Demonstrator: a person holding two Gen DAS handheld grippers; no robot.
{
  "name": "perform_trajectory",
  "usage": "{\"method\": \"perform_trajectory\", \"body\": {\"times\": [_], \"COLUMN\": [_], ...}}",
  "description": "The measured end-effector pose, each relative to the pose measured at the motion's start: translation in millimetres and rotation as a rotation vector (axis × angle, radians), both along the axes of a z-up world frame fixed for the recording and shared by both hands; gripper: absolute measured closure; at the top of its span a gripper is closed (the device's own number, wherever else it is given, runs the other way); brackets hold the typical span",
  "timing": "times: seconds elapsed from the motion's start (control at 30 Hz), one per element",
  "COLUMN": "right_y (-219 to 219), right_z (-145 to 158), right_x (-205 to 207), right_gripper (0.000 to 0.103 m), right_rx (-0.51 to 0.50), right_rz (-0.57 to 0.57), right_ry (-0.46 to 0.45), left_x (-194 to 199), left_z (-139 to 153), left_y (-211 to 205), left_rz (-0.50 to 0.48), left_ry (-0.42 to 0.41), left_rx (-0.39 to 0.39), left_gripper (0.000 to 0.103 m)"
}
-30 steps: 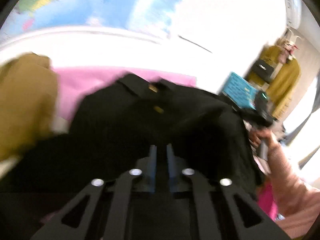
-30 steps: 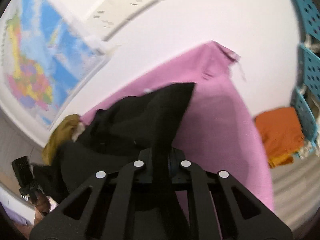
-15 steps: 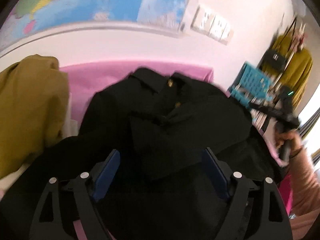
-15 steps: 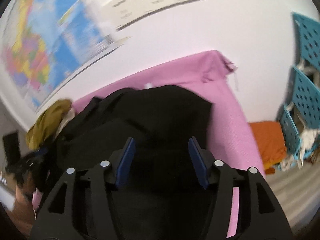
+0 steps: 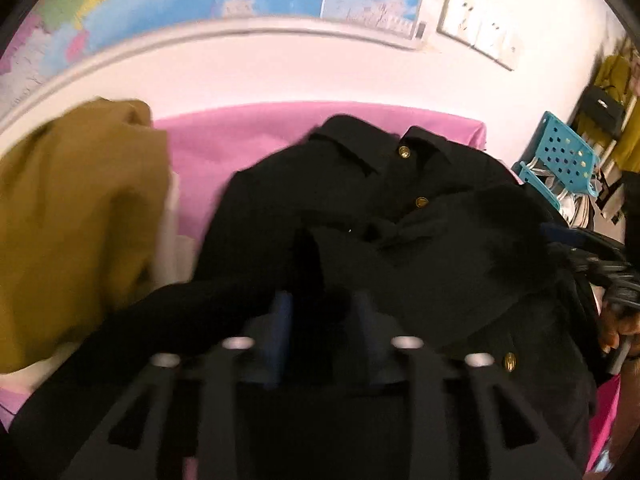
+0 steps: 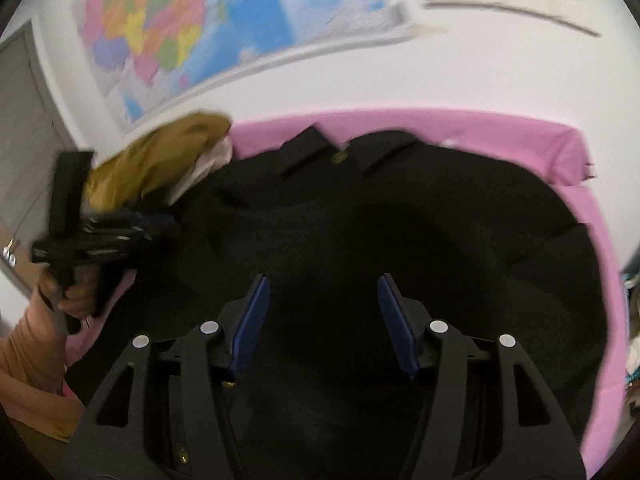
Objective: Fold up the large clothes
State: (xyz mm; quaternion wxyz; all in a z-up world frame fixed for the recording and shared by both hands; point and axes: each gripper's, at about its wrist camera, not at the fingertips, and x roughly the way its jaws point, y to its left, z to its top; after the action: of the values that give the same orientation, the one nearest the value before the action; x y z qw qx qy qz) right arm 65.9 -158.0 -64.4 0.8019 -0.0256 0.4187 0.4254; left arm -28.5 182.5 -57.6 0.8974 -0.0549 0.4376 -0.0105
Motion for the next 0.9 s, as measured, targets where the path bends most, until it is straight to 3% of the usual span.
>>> {"method": "perform_trajectory", "body": {"times": [0.07, 0.17, 0.3, 0.43, 0.6, 0.7, 0.77, 0.9], "right_y": [17.0, 28.7, 30.0, 40.2, 97.0, 149.8, 182.0, 230.5], "right_z": [-16.1, -31.3, -20.9, 6.5, 24.1, 18.4, 10.1, -1.7], "right_x": [0.2, 1.3, -7.7, -37.3, -95.2, -133.5, -152.1, -183.6], "right_gripper": [0.047, 0.049, 0.047, 0.047, 0.038, 0.032, 0.032, 0.031], "right_rx": [0.007, -0.034, -0.017, 0.053, 0.118, 0.102, 0.094, 0.072], "right_rz": [0.036, 0.023, 0.009, 0.107, 0.346, 0.499, 0.563, 0.652], "right_ry": [0.076, 0.117, 0.118, 0.082, 0.06, 0.06, 0.088, 0.105], "left_x": [-21.9, -63.2, -120.5, -154.7, -166.3, -171.1, -171.7, -170.0], "left_z": [12.0, 30.7, 50.2, 47.5, 19.5, 7.4, 3.3, 7.7], "left_y": [8.3, 27.4, 66.7, 114.0, 150.5, 154.5, 155.0, 157.2], "left_rz": [0.018, 0.066, 0.15, 0.241, 0.251, 0.229, 0.215, 0.222], "left_ry": [-0.048, -0.108, -0.157, -0.111, -0.01, 0.006, 0.007, 0.034], "left_rx": [0.022, 0.084, 0.179, 0.21, 0.122, 0.102, 0.078, 0.046], "left_gripper": [0.048, 0.039, 0.029, 0.028, 0.028, 0.035, 0.058, 0.089]}}
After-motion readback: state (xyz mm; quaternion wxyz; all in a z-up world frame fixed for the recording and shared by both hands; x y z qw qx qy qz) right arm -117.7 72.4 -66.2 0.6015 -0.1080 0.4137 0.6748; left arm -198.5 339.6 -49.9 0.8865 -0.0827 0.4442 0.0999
